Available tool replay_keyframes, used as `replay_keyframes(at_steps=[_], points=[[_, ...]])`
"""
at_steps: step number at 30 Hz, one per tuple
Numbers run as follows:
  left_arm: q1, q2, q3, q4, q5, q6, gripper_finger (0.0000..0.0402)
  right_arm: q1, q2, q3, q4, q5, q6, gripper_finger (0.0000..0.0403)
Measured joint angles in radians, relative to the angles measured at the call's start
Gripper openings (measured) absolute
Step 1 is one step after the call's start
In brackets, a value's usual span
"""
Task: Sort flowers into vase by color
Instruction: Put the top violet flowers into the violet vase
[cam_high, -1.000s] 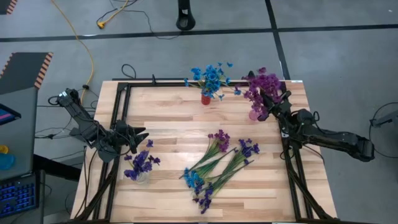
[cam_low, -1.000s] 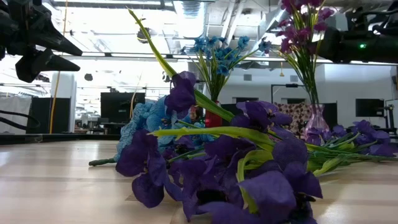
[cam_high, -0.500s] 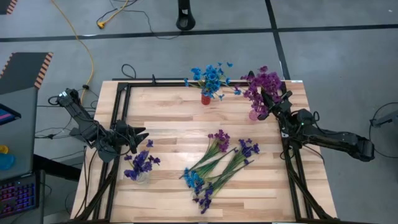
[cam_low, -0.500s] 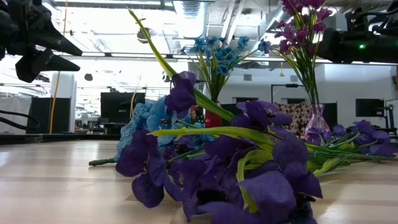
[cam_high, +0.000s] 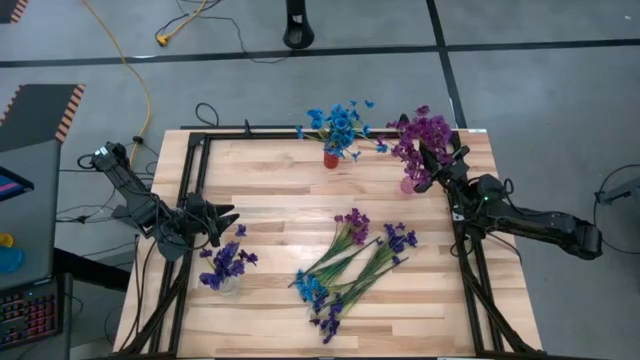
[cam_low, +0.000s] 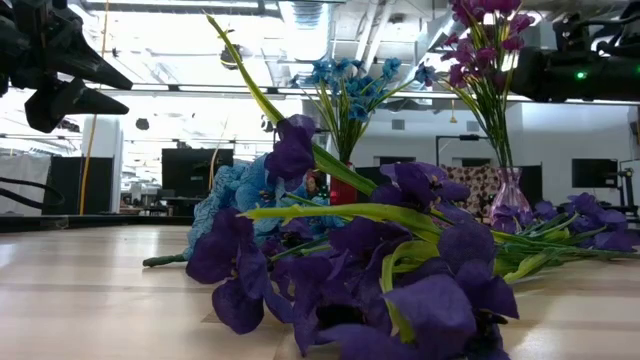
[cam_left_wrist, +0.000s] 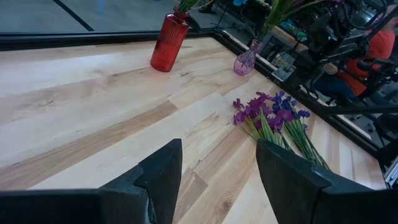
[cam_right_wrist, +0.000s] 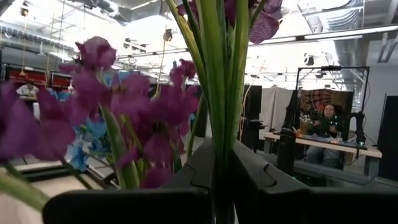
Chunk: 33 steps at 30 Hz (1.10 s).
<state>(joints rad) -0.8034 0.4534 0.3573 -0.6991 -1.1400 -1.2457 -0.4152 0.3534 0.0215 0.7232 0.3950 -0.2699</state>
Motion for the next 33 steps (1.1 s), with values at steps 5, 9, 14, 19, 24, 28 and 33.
replay_keyframes(at_steps=[5,9,14,19,24,28,33], points=[[0.0,0.0,0.0,0.0,0.0,0.0,0.0194,0.0,0.0,0.002,-0.028,0.005,0.0,0.0062],[0.0,0.0,0.0,0.0,0.0,0.0,0.0194,0.0,0.0,0.002,-0.064,0.009,0.0,0.0062],[0.0,0.0,0.0,0.0,0.0,0.0,0.0194,0.0,0.0,0.004,-0.089,0.02,0.008,0.0066],[0.0,0.0,0.0,0.0,0.0,0.0,0.0194,0.0,0.0,0.005,-0.097,0.026,0.008,0.0107],[0.0,0.0,0.0,0.0,0.0,0.0,0.0194,0.0,0.0,0.005,-0.097,0.059,0.008,0.0163],[0.0,0.0,0.0,0.0,0.001,0.0,0.0194,0.008,0.0,0.006,-0.105,0.17,0.011,0.0198],[0.0,0.0,0.0,0.0,0.003,0.0,0.0194,0.043,0.0,0.007,-0.125,0.221,0.011,0.0224]])
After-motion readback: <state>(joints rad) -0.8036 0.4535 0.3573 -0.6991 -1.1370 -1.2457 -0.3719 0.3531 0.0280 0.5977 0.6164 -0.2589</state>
